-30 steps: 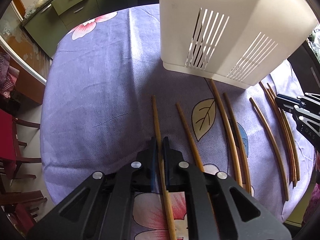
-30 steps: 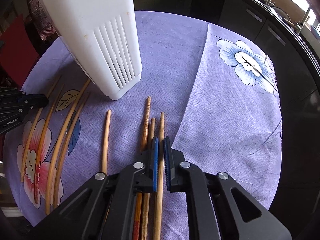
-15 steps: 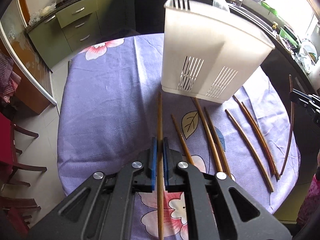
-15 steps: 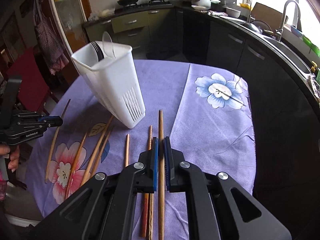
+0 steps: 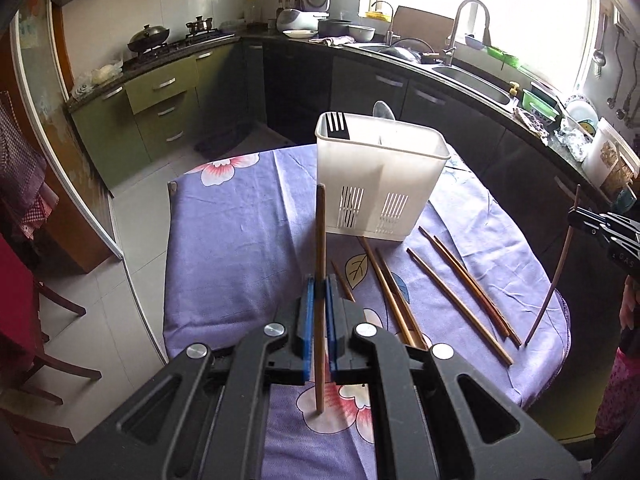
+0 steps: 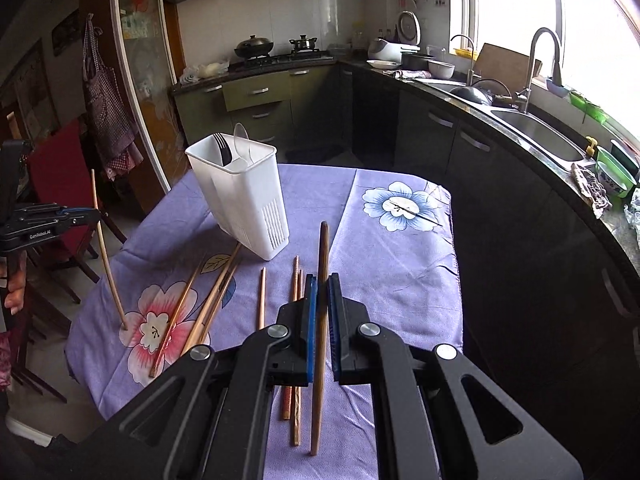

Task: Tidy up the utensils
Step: 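Lift the chopsticks toward the white caddy with both tools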

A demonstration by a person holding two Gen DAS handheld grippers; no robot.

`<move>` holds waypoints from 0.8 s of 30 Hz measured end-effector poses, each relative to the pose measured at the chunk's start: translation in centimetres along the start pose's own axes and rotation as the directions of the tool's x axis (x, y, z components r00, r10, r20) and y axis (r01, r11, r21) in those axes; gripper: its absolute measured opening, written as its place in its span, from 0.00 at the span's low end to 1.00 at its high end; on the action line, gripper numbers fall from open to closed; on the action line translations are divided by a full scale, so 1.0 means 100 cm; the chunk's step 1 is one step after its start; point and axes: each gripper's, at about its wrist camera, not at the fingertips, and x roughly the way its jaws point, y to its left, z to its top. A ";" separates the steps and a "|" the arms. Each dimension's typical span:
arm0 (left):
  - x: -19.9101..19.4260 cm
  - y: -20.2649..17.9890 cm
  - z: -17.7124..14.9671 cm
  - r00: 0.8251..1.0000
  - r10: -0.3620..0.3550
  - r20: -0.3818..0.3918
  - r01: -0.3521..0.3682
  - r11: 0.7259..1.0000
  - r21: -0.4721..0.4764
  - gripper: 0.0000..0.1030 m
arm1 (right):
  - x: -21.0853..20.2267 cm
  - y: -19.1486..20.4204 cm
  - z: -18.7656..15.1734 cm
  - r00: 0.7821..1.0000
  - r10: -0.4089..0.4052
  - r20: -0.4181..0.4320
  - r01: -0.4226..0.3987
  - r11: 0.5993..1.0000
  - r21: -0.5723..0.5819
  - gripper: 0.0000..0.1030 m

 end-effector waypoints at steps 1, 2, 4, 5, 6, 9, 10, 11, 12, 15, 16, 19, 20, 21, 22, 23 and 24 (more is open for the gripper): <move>-0.003 -0.001 0.000 1.000 0.004 0.001 -0.004 1.000 0.004 0.05 | -0.001 -0.001 0.000 1.000 0.001 0.002 -0.001 1.000 -0.001 0.06; -0.006 -0.002 -0.001 1.000 0.009 0.000 -0.009 1.000 0.010 0.05 | -0.004 -0.001 0.000 1.000 -0.001 0.009 0.001 1.000 0.000 0.06; -0.010 -0.001 -0.001 1.000 0.010 0.000 -0.010 1.000 0.014 0.05 | -0.007 -0.001 -0.001 1.000 -0.001 0.014 0.001 1.000 -0.002 0.06; -0.011 -0.002 -0.002 1.000 0.011 0.003 -0.012 1.000 0.017 0.05 | -0.010 -0.001 -0.001 1.000 -0.002 0.019 0.002 1.000 -0.001 0.06; -0.013 -0.002 -0.002 1.000 0.010 0.006 -0.010 1.000 0.019 0.05 | -0.011 -0.001 -0.001 1.000 -0.003 0.024 0.003 1.000 -0.003 0.06; -0.017 -0.004 0.000 1.000 0.010 0.013 -0.011 1.000 0.023 0.05 | -0.016 0.002 0.003 0.999 0.002 0.042 -0.002 1.000 -0.003 0.06; -0.018 -0.004 0.001 1.000 0.009 0.017 -0.010 1.000 0.023 0.05 | -0.017 0.003 0.005 0.999 0.006 0.047 -0.006 1.000 -0.005 0.06; -0.018 -0.004 0.003 1.000 0.008 0.020 -0.009 1.000 0.023 0.05 | -0.019 0.004 0.008 0.998 0.009 0.056 -0.009 1.000 -0.004 0.06; -0.018 -0.005 0.004 1.000 0.006 0.024 -0.006 1.000 0.024 0.05 | -0.020 0.004 0.011 0.998 0.012 0.061 -0.011 1.000 -0.006 0.06; -0.019 -0.007 0.013 1.000 -0.007 0.030 0.006 1.000 0.022 0.05 | -0.023 0.008 0.023 0.996 0.029 0.082 -0.029 1.000 -0.007 0.06; -0.019 -0.007 0.016 0.999 -0.010 0.031 0.009 1.000 0.021 0.05 | -0.024 0.010 0.028 0.995 0.037 0.089 -0.036 0.999 -0.010 0.06; -0.020 -0.010 0.032 0.999 -0.021 0.041 0.020 1.000 0.024 0.05 | -0.028 0.018 0.046 0.992 0.064 0.112 -0.062 0.998 -0.020 0.06; -0.022 -0.012 0.038 0.999 -0.026 0.046 0.024 0.999 0.025 0.05 | -0.029 0.020 0.053 0.990 0.074 0.118 -0.072 0.997 -0.022 0.06; -0.024 -0.012 0.045 0.998 -0.031 0.052 0.029 0.999 0.024 0.05 | -0.030 0.023 0.060 0.989 0.082 0.125 -0.080 0.997 -0.024 0.06; -0.027 -0.013 0.052 0.998 -0.036 0.060 0.034 0.999 0.025 0.05 | -0.032 0.026 0.067 0.987 0.087 0.132 -0.084 0.996 -0.028 0.06; -0.030 -0.015 0.059 0.997 -0.038 0.068 0.037 0.999 0.029 0.05 | -0.035 0.029 0.075 0.986 0.092 0.141 -0.088 0.996 -0.035 0.06; -0.035 -0.016 0.066 0.996 -0.039 0.079 0.036 0.999 0.032 0.05 | -0.038 0.032 0.082 0.984 0.096 0.151 -0.091 0.995 -0.042 0.06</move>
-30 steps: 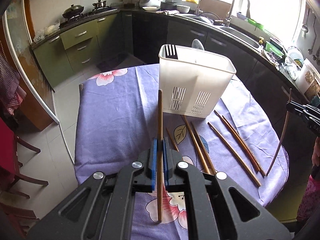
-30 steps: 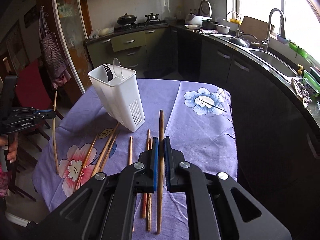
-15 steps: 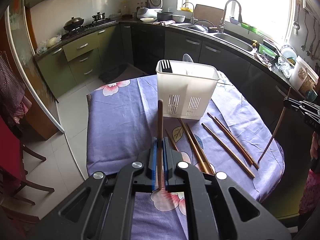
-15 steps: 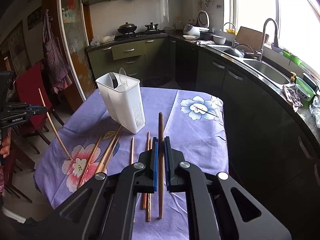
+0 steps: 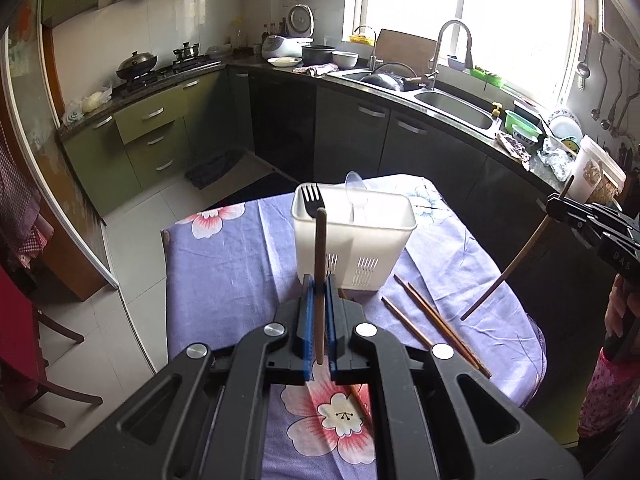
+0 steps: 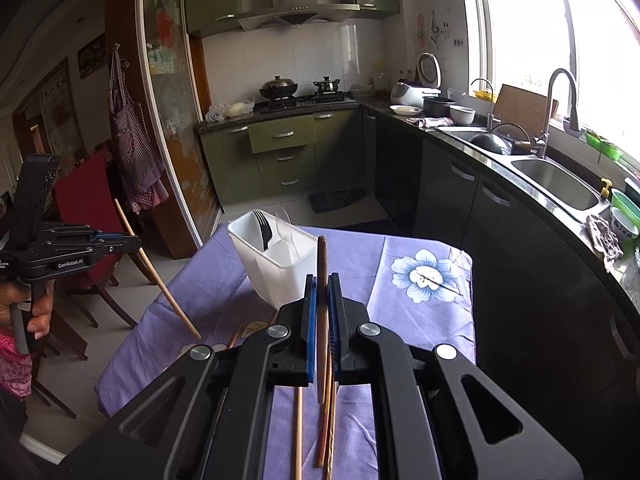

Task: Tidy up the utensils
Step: 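Lift the chopsticks toward the white caddy with both tools, then lower the held chopsticks into the caddy and open both tools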

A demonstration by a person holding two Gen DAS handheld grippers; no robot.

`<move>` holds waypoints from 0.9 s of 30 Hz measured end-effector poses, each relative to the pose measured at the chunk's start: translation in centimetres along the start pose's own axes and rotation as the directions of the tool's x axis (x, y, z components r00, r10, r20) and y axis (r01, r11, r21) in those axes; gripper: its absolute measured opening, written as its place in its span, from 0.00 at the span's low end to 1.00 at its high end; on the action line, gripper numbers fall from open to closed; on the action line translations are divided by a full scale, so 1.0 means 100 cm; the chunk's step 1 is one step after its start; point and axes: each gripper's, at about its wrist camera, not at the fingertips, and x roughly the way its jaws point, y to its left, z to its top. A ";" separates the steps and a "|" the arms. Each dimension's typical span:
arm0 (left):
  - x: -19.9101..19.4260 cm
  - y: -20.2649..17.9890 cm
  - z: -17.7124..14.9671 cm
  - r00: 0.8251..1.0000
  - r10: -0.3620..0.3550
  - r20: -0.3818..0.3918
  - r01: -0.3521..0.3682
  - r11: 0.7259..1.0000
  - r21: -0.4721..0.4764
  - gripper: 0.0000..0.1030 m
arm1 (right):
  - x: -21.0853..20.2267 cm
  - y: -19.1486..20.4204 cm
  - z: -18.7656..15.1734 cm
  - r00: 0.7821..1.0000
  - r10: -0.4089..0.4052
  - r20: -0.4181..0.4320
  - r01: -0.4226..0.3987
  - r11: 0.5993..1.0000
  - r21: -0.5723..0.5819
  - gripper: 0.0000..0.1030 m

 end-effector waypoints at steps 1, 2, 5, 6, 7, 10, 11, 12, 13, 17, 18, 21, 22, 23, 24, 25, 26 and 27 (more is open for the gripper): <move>-0.004 -0.001 0.008 1.000 0.003 0.010 -0.003 1.000 0.002 0.05 | -0.002 0.002 0.008 1.000 0.005 0.010 -0.005 1.000 -0.006 0.06; -0.008 -0.003 0.017 1.000 0.005 0.023 -0.005 1.000 0.009 0.05 | -0.004 0.005 0.016 1.000 0.012 0.022 -0.011 1.000 -0.011 0.06; -0.019 -0.006 0.041 0.998 0.012 0.064 -0.014 1.000 0.018 0.05 | -0.011 0.011 0.042 0.998 0.029 0.064 -0.028 0.999 -0.020 0.06; -0.024 -0.007 0.051 0.996 0.013 0.084 -0.014 1.000 0.018 0.05 | -0.014 0.012 0.051 0.996 0.035 0.081 -0.034 0.999 -0.018 0.06; -0.029 -0.007 0.059 0.994 0.014 0.104 -0.016 1.000 0.018 0.05 | -0.016 0.012 0.059 0.994 0.042 0.098 -0.041 0.999 -0.015 0.06; -0.041 -0.011 0.084 0.985 0.013 0.170 -0.016 1.000 0.015 0.05 | -0.021 0.011 0.085 0.986 0.067 0.153 -0.067 0.998 -0.003 0.06; -0.044 -0.012 0.093 0.981 0.012 0.193 -0.015 1.000 0.013 0.05 | -0.022 0.011 0.093 0.983 0.070 0.171 -0.071 0.998 -0.002 0.06; -0.046 -0.013 0.100 0.977 0.013 0.213 -0.016 1.000 0.012 0.05 | -0.022 0.011 0.102 0.980 0.072 0.188 -0.074 0.997 0.001 0.06; -0.047 -0.014 0.107 0.972 0.018 0.235 -0.021 1.000 0.011 0.05 | -0.022 0.011 0.110 0.976 0.076 0.202 -0.078 0.997 0.002 0.06; -0.027 -0.018 0.129 0.963 0.046 0.266 -0.049 0.999 0.006 0.05 | -0.008 0.015 0.137 0.969 0.072 0.237 -0.074 0.997 -0.001 0.06; -0.017 -0.018 0.131 0.965 0.049 0.259 -0.052 0.999 0.005 0.05 | 0.000 0.017 0.142 0.969 0.070 0.235 -0.072 0.997 0.000 0.06; 0.017 -0.016 0.132 0.972 0.058 0.226 -0.057 0.998 -0.010 0.05 | 0.027 0.025 0.150 0.975 0.046 0.218 -0.046 0.999 -0.007 0.06; 0.027 -0.015 0.131 0.974 0.065 0.219 -0.064 0.998 -0.012 0.05 | 0.039 0.026 0.150 0.979 0.046 0.200 -0.046 0.999 -0.006 0.06; 0.038 -0.014 0.129 0.975 0.073 0.209 -0.072 0.997 -0.012 0.05 | 0.051 0.027 0.150 0.982 0.046 0.182 -0.047 0.999 -0.004 0.06; 0.048 -0.014 0.127 0.978 0.078 0.193 -0.077 0.997 -0.013 0.05 | 0.063 0.028 0.147 0.986 0.044 0.163 -0.045 0.999 -0.003 0.06; 0.057 -0.013 0.124 0.982 0.078 0.174 -0.077 0.997 -0.013 0.05 | 0.074 0.028 0.143 0.989 0.043 0.144 -0.043 0.999 -0.003 0.06; 0.065 -0.012 0.121 0.985 0.076 0.156 -0.075 0.997 -0.014 0.05 | 0.085 0.029 0.139 0.992 0.045 0.121 -0.045 0.999 -0.003 0.06; 0.073 -0.011 0.118 0.987 0.076 0.139 -0.076 0.997 -0.010 0.05 | 0.097 0.029 0.132 0.994 0.043 0.103 -0.043 0.999 -0.003 0.06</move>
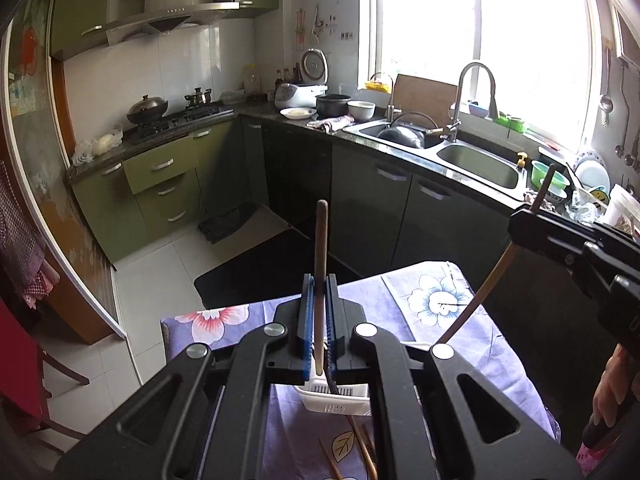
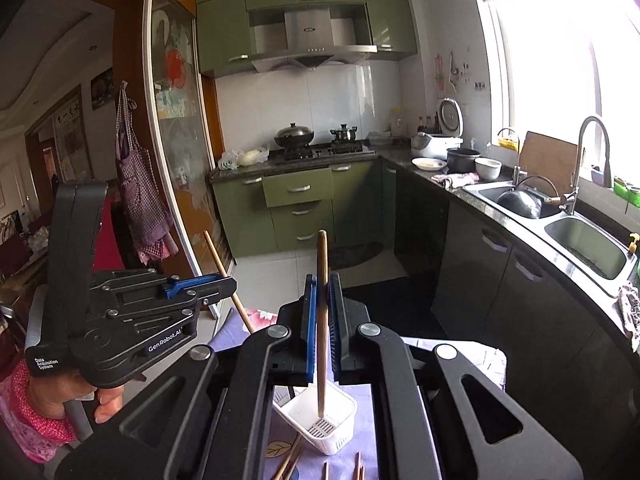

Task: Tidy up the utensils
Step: 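Lower the held chopsticks into the caddy and open both tools, then move both tools down to the loose wooden chopsticks on the tablecloth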

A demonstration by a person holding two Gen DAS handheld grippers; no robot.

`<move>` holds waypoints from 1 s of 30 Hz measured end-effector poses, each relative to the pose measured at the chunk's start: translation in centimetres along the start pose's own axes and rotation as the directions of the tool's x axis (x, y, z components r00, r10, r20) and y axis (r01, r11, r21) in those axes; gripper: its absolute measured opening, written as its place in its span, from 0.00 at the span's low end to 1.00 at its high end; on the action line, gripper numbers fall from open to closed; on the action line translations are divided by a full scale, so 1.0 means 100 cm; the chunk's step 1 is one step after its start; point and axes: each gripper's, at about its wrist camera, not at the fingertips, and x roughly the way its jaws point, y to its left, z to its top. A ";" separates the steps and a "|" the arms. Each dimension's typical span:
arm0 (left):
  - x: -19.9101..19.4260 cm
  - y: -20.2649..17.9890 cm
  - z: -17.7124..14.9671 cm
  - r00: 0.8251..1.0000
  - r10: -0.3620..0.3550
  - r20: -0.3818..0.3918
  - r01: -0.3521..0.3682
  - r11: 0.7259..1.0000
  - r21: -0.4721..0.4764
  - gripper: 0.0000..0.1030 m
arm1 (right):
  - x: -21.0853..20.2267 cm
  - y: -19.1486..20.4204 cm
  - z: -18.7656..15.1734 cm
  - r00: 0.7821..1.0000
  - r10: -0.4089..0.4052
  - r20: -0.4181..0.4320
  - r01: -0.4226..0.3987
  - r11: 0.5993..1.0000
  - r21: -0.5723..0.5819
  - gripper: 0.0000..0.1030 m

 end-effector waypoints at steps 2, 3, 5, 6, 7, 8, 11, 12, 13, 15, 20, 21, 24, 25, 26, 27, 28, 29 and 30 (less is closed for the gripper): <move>0.010 0.001 -0.009 1.000 -0.001 -0.025 0.001 1.000 0.002 0.06 | 0.019 -0.002 -0.012 0.999 -0.005 -0.043 0.005 1.000 0.001 0.06; 0.014 0.002 -0.013 0.999 -0.001 -0.037 0.001 1.000 0.003 0.06 | 0.028 -0.004 -0.021 0.998 -0.007 -0.059 0.007 1.000 0.003 0.06; 0.020 0.003 -0.023 0.998 -0.002 -0.056 0.002 1.000 0.005 0.06 | 0.041 -0.007 -0.034 0.996 -0.007 -0.090 0.008 1.000 0.011 0.06; 0.022 0.004 -0.027 0.998 -0.001 -0.063 0.001 1.000 0.003 0.06 | 0.047 -0.009 -0.042 0.995 -0.004 -0.103 0.006 1.000 0.015 0.06; 0.024 0.004 -0.030 0.998 0.000 -0.070 0.001 1.000 0.003 0.06 | 0.050 -0.011 -0.048 0.994 -0.001 -0.114 0.003 1.000 0.018 0.06; 0.026 0.005 -0.032 0.997 -0.002 -0.074 0.002 1.000 0.003 0.06 | 0.054 -0.011 -0.052 0.992 0.003 -0.125 -0.001 1.000 0.017 0.07; 0.023 0.006 -0.036 0.997 -0.008 -0.082 0.008 1.000 -0.005 0.06 | 0.054 -0.011 -0.061 0.992 0.009 -0.127 -0.007 1.000 0.016 0.08; 0.020 0.006 -0.036 0.997 -0.011 -0.081 0.010 1.000 -0.007 0.06 | 0.051 -0.011 -0.060 0.992 0.010 -0.122 -0.009 1.000 0.015 0.08; 0.016 0.007 -0.036 0.997 -0.012 -0.076 0.012 1.000 -0.009 0.06 | 0.048 -0.010 -0.059 0.993 0.011 -0.114 -0.009 1.000 0.016 0.08; 0.005 0.008 -0.036 0.998 -0.019 -0.061 0.018 1.000 -0.013 0.07 | 0.034 -0.009 -0.058 0.996 0.016 -0.091 -0.014 1.000 0.019 0.14; -0.025 0.009 -0.050 0.998 -0.022 -0.065 0.020 1.000 -0.021 0.17 | -0.022 -0.006 -0.067 0.999 0.025 -0.022 -0.025 1.000 0.015 0.16; -0.028 0.008 -0.057 0.996 -0.024 -0.081 0.022 1.000 -0.023 0.17 | -0.033 -0.008 -0.070 1.000 0.027 -0.015 -0.027 0.999 0.020 0.16; -0.026 0.007 -0.091 0.986 -0.026 -0.162 0.022 0.999 -0.025 0.17 | -0.058 -0.016 -0.094 0.999 0.029 -0.018 -0.028 0.999 0.037 0.24; -0.023 0.006 -0.104 0.980 -0.032 -0.196 0.027 0.999 -0.030 0.17 | -0.064 -0.020 -0.104 0.999 0.023 -0.024 -0.022 0.999 0.045 0.25; -0.017 0.005 -0.120 0.971 -0.042 -0.237 0.034 0.999 -0.040 0.17 | -0.069 -0.023 -0.116 0.999 0.018 -0.037 -0.016 0.999 0.051 0.26; -0.011 0.005 -0.134 0.960 -0.055 -0.275 0.042 0.998 -0.053 0.17 | -0.073 -0.026 -0.126 0.999 0.012 -0.050 -0.009 0.998 0.056 0.26; -0.004 0.006 -0.148 0.948 -0.079 -0.310 0.057 0.995 -0.079 0.19 | -0.075 -0.029 -0.139 0.998 0.005 -0.067 -0.001 0.998 0.061 0.26; 0.003 0.007 -0.161 0.936 -0.096 -0.338 0.064 0.993 -0.103 0.20 | -0.076 -0.033 -0.153 0.996 -0.006 -0.090 0.012 0.998 0.067 0.26; 0.012 0.007 -0.175 0.924 -0.104 -0.369 0.063 0.991 -0.120 0.20 | -0.074 -0.037 -0.168 0.993 -0.015 -0.118 0.024 0.997 0.074 0.26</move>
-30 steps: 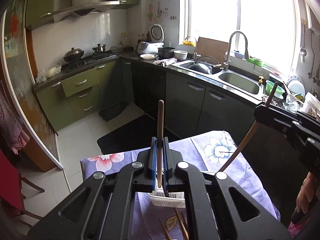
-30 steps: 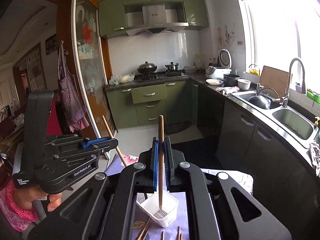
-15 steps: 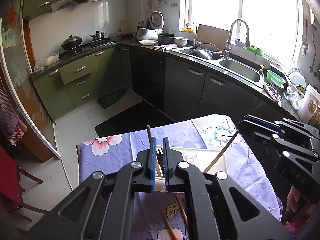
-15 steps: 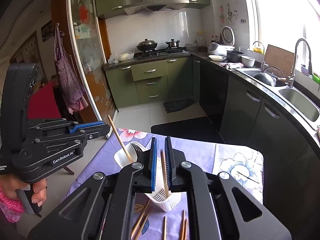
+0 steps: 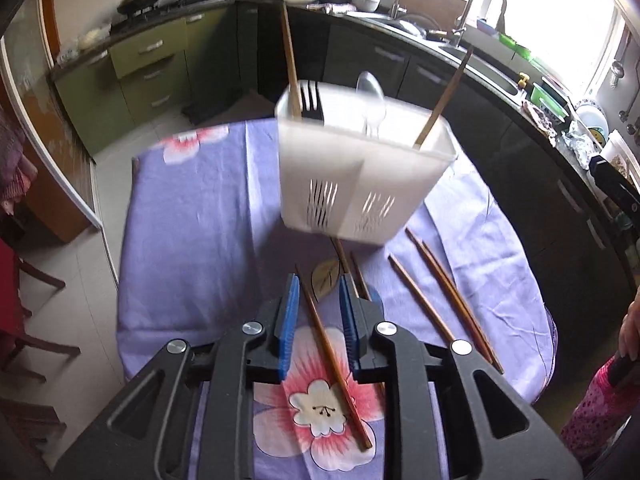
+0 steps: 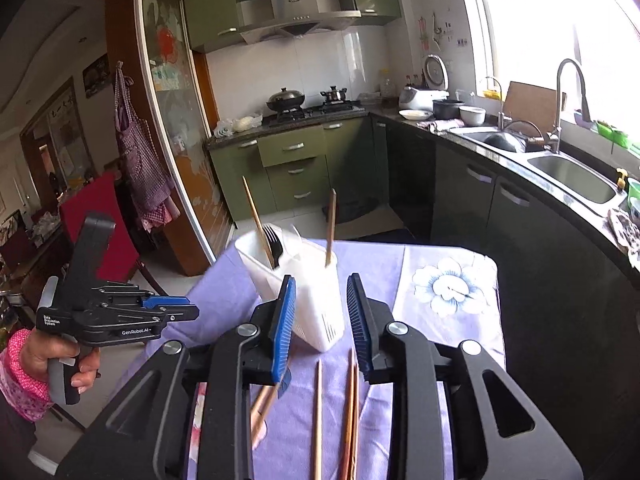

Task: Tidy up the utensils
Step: 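Move both tools down to the loose wooden chopsticks on the tablecloth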

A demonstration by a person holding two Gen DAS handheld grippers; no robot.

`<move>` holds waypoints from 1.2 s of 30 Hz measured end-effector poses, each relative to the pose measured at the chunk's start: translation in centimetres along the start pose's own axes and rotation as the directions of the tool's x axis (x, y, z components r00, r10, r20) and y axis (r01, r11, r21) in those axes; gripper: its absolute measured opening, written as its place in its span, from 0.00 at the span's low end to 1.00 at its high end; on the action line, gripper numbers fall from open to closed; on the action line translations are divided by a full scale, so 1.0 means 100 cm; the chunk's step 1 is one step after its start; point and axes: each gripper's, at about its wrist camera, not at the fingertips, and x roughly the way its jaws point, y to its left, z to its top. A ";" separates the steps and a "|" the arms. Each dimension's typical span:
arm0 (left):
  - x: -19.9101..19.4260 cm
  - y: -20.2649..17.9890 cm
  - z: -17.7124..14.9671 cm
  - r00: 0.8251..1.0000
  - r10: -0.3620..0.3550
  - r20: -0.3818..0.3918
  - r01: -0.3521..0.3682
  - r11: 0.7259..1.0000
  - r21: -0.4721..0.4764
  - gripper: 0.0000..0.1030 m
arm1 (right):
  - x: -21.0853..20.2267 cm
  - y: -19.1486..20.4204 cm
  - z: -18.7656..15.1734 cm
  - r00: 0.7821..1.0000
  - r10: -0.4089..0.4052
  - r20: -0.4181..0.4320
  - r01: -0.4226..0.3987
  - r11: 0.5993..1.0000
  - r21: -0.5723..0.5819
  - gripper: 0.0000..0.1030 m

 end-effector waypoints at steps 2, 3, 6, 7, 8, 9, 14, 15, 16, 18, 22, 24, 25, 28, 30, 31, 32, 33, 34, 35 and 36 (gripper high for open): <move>0.024 0.004 -0.013 0.998 -0.018 -0.058 0.016 0.999 -0.034 0.20 | 0.010 -0.013 -0.025 0.998 -0.015 -0.057 0.016 1.000 0.019 0.26; 0.037 0.006 -0.018 0.995 -0.028 -0.091 0.023 0.998 -0.056 0.20 | 0.017 -0.021 -0.037 0.996 -0.020 -0.088 0.023 0.999 0.032 0.26; 0.059 0.008 -0.024 0.990 -0.046 -0.136 0.033 0.995 -0.093 0.20 | 0.033 -0.039 -0.065 0.987 -0.025 -0.157 0.037 0.997 0.071 0.26; 0.064 0.007 -0.025 0.989 -0.046 -0.138 0.033 0.995 -0.098 0.20 | 0.037 -0.043 -0.071 0.985 -0.025 -0.171 0.040 0.996 0.080 0.26; 0.066 0.005 -0.025 0.989 -0.047 -0.141 0.033 0.995 -0.099 0.20 | 0.039 -0.048 -0.076 0.983 -0.027 -0.184 0.043 0.995 0.087 0.26; 0.070 0.003 -0.025 0.988 -0.043 -0.147 0.029 0.995 -0.096 0.20 | 0.043 -0.052 -0.081 0.981 -0.027 -0.191 0.046 0.995 0.092 0.26; 0.086 -0.006 -0.022 0.984 -0.006 -0.176 -0.009 0.997 -0.080 0.20 | 0.057 -0.057 -0.089 0.972 -0.036 -0.231 0.058 0.994 0.088 0.29; 0.090 -0.006 -0.021 0.983 0.007 -0.183 -0.021 0.997 -0.079 0.20 | 0.062 -0.057 -0.089 0.970 -0.039 -0.240 0.060 0.995 0.079 0.29; 0.093 -0.007 -0.021 0.982 0.016 -0.189 -0.032 0.996 -0.080 0.20 | 0.066 -0.055 -0.087 0.968 -0.041 -0.247 0.060 0.995 0.073 0.29; 0.099 -0.006 -0.020 0.979 0.031 -0.203 -0.050 0.995 -0.085 0.20 | 0.073 -0.050 -0.084 0.965 -0.039 -0.258 0.058 0.996 0.067 0.29; 0.107 -0.005 -0.021 0.976 0.049 -0.213 -0.068 0.994 -0.083 0.20 | 0.082 -0.046 -0.080 0.964 -0.035 -0.264 0.053 0.997 0.062 0.29; 0.109 -0.005 -0.021 0.975 0.059 -0.214 -0.078 0.994 -0.079 0.20 | 0.086 -0.045 -0.078 0.963 -0.036 -0.267 0.054 0.997 0.060 0.29; 0.110 -0.006 -0.020 0.974 0.064 -0.217 -0.082 0.994 -0.075 0.20 | 0.088 -0.045 -0.077 0.962 -0.038 -0.270 0.056 0.997 0.058 0.29; 0.114 -0.008 -0.020 0.972 0.080 -0.222 -0.096 0.994 -0.062 0.19 | 0.095 -0.043 -0.075 0.957 -0.043 -0.286 0.060 0.997 0.048 0.29; 0.115 -0.010 -0.020 0.971 0.088 -0.221 -0.102 0.994 -0.051 0.20 | 0.103 -0.041 -0.076 0.953 -0.049 -0.299 0.063 0.997 0.038 0.29; 0.115 -0.011 -0.020 0.972 0.089 -0.219 -0.102 0.994 -0.049 0.19 | 0.108 -0.039 -0.076 0.950 -0.050 -0.307 0.062 0.998 0.028 0.29; 0.115 -0.011 -0.020 0.972 0.091 -0.218 -0.103 0.994 -0.044 0.18 | 0.112 -0.038 -0.077 0.948 -0.051 -0.315 0.060 0.998 0.019 0.29; 0.116 -0.012 -0.021 0.971 0.096 -0.218 -0.107 0.994 -0.038 0.17 | 0.118 -0.036 -0.078 0.944 -0.052 -0.326 0.057 0.998 0.008 0.29; 0.115 -0.011 -0.022 0.970 0.102 -0.218 -0.112 0.993 -0.032 0.13 | 0.124 -0.035 -0.079 0.940 -0.053 -0.337 0.054 0.999 -0.005 0.29; 0.114 -0.010 -0.022 0.970 0.104 -0.221 -0.113 0.993 -0.029 0.10 | 0.131 -0.034 -0.081 0.934 -0.058 -0.353 0.053 0.998 -0.022 0.29; 0.114 -0.009 -0.023 0.969 0.102 -0.224 -0.110 0.994 -0.023 0.09 | 0.137 -0.035 -0.083 0.928 -0.064 -0.368 0.056 0.998 -0.033 0.29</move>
